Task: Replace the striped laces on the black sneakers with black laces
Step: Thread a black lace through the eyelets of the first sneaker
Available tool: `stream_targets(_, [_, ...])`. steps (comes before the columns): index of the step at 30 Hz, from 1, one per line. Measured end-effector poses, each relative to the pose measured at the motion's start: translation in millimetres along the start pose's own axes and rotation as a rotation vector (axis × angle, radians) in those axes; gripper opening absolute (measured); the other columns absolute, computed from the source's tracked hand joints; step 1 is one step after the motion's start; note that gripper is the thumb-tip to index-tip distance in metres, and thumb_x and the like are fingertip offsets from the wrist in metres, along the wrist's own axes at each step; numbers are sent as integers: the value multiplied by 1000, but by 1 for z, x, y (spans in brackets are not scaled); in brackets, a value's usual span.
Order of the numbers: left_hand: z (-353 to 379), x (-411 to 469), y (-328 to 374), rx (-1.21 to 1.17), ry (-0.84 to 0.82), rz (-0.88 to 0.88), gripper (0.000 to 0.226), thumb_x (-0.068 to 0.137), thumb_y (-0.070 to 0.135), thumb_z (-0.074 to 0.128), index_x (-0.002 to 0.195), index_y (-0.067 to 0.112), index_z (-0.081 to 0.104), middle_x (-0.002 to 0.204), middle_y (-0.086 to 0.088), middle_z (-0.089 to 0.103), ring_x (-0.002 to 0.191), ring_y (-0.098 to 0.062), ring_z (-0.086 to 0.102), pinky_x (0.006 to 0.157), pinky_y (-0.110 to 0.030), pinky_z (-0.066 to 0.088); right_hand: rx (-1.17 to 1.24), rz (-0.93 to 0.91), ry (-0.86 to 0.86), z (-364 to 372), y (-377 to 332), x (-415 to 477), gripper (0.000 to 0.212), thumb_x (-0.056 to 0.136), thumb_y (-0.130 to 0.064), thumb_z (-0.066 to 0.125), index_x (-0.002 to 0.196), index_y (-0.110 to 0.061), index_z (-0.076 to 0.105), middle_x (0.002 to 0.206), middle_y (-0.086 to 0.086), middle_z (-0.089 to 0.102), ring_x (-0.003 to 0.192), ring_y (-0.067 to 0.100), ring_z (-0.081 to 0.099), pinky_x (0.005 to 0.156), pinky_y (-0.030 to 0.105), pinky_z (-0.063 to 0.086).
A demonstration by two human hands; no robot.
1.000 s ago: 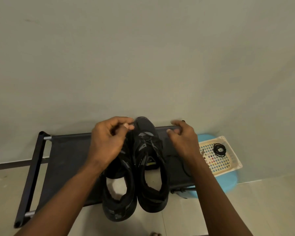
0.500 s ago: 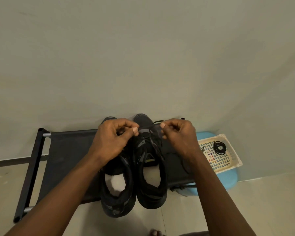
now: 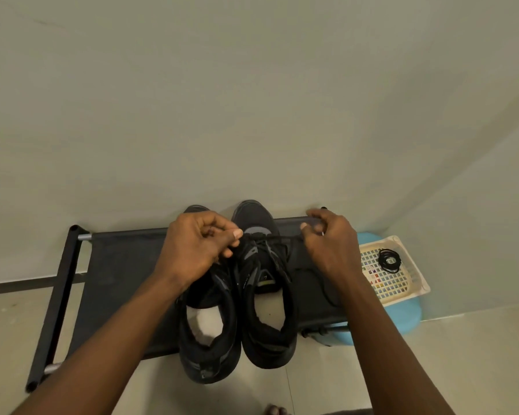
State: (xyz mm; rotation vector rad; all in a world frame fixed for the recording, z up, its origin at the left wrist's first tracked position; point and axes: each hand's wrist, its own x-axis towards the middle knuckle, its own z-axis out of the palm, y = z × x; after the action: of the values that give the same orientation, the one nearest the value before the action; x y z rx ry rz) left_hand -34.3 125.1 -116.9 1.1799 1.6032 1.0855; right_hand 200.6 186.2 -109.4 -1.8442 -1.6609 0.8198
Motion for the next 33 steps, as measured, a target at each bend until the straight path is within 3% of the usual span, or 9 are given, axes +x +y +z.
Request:
stream_targets(2, [7,-1,0,46,2,29,5,92,17,78,89,19,81,77,0,78,67,-19,74,63,-27,59,130,-97,-109,9,-11,-5,40,93,-26,69,132,-32,66,121,-6,65,103,8,63,90,30,49])
stream_targets(6, [19,-5,2,16,-128,15,19,102,7,64,109,18,78,89,2,81,82,-15,78,72,-24,60,304,-204,-356,27,-25,-16,39,93,-17,71,129,-30,69,115,-10,73,59,-1,55,69,29,58])
stream_targets(11, [28,-12,6,-19,-72,17,12,99,5,67,102,16,71,81,0,80,76,-17,78,73,-35,64,173,-252,-308,33,-25,-22,23,92,-17,73,112,-27,77,83,-13,75,60,-2,63,66,24,59])
stream_targets(13, [30,-14,9,-7,-51,7,7,98,11,70,98,18,71,79,3,79,73,-15,77,71,-35,63,104,-256,-282,31,-24,-22,14,92,-16,72,100,-24,80,68,-17,69,59,-3,62,58,14,50])
stream_targets(15, [29,-14,10,153,-16,-1,6,95,30,75,97,27,71,78,11,77,71,-5,74,72,-32,61,29,-246,-227,28,-22,-20,9,92,-17,71,92,-21,79,66,-14,67,60,-3,60,57,10,41])
stream_targets(17, [27,-15,11,516,-34,-7,27,87,60,73,97,35,69,76,19,73,74,2,68,73,-30,58,-22,-208,-203,28,-19,-19,8,92,-19,69,88,-21,75,74,-11,68,66,-1,60,61,15,45])
stream_targets(20, [31,-17,14,884,-86,-4,51,76,83,60,90,35,69,71,16,69,73,-4,66,70,-31,57,-132,-149,-228,31,-19,-21,10,90,-22,67,82,-25,71,81,-10,65,74,4,62,67,25,50])
stream_targets(24, [33,-14,14,880,-90,-29,46,77,71,63,83,28,76,65,8,70,65,-8,67,64,-34,59,-239,-132,-274,34,-23,-28,13,88,-17,67,76,-20,71,70,-6,66,69,10,63,62,26,51])
stream_targets(33, [19,-8,7,630,-156,-102,21,79,49,73,82,30,80,74,14,76,73,-3,71,74,-37,63,-284,-148,-269,40,-26,-32,14,87,-12,65,76,-19,69,73,-2,65,71,18,62,62,27,46])
